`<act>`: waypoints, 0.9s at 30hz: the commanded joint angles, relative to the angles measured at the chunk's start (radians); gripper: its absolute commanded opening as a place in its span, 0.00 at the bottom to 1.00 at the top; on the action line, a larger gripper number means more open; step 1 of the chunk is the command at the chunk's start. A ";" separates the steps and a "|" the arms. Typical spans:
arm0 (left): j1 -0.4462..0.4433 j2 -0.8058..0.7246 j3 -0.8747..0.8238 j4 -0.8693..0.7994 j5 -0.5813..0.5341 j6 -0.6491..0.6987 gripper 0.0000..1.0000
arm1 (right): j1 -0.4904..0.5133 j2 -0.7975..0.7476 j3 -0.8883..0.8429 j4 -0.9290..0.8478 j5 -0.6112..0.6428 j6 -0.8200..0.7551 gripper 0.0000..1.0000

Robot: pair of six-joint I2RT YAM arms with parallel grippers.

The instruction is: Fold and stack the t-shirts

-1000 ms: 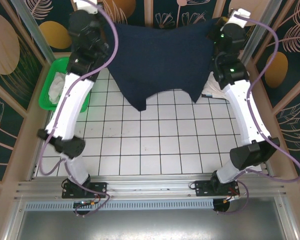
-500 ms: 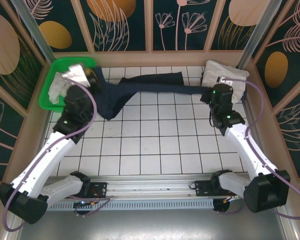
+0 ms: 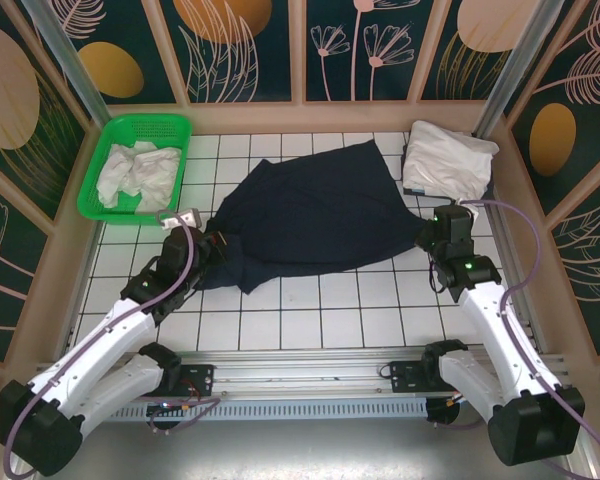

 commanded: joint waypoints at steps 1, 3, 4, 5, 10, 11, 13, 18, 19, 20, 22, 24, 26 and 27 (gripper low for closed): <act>-0.023 -0.001 -0.041 -0.045 0.066 -0.084 0.00 | -0.005 -0.028 0.054 -0.070 0.010 0.026 0.00; -0.031 0.000 -0.046 -0.067 0.068 -0.092 0.05 | -0.004 -0.050 0.067 -0.089 0.025 0.023 0.02; -0.032 -0.006 -0.047 -0.078 0.059 -0.094 0.11 | -0.004 -0.060 0.073 -0.100 0.031 0.023 0.09; -0.032 -0.016 -0.046 -0.086 0.045 -0.094 0.19 | -0.005 -0.067 0.080 -0.108 0.033 0.018 0.11; -0.031 -0.065 -0.029 -0.088 -0.039 -0.063 0.49 | -0.005 -0.068 0.115 -0.123 0.015 0.002 0.27; -0.032 -0.057 -0.021 -0.089 -0.059 -0.053 0.55 | -0.003 -0.066 0.119 -0.121 0.004 0.000 0.29; -0.032 -0.008 0.010 -0.093 -0.099 -0.019 0.58 | 0.003 -0.062 0.127 -0.107 -0.022 -0.002 0.33; -0.028 0.225 0.133 -0.048 -0.202 0.051 0.66 | 0.098 0.002 0.095 0.034 -0.122 0.001 0.36; -0.026 0.282 0.164 -0.022 -0.213 0.071 0.67 | 0.141 0.041 0.085 0.078 -0.128 0.003 0.37; -0.018 0.331 0.193 -0.004 -0.216 0.087 0.67 | 0.178 0.079 0.080 0.115 -0.124 0.005 0.39; 0.000 0.463 0.280 0.027 -0.212 0.130 0.67 | 0.238 0.190 0.085 0.186 -0.144 0.001 0.41; 0.030 0.610 0.392 0.051 -0.222 0.166 0.66 | 0.256 0.315 0.089 0.265 -0.189 -0.009 0.42; 0.059 0.764 0.514 0.062 -0.223 0.199 0.63 | 0.256 0.415 0.086 0.323 -0.195 -0.011 0.42; 0.076 0.842 0.589 0.053 -0.225 0.207 0.60 | 0.253 0.474 0.082 0.356 -0.190 -0.011 0.42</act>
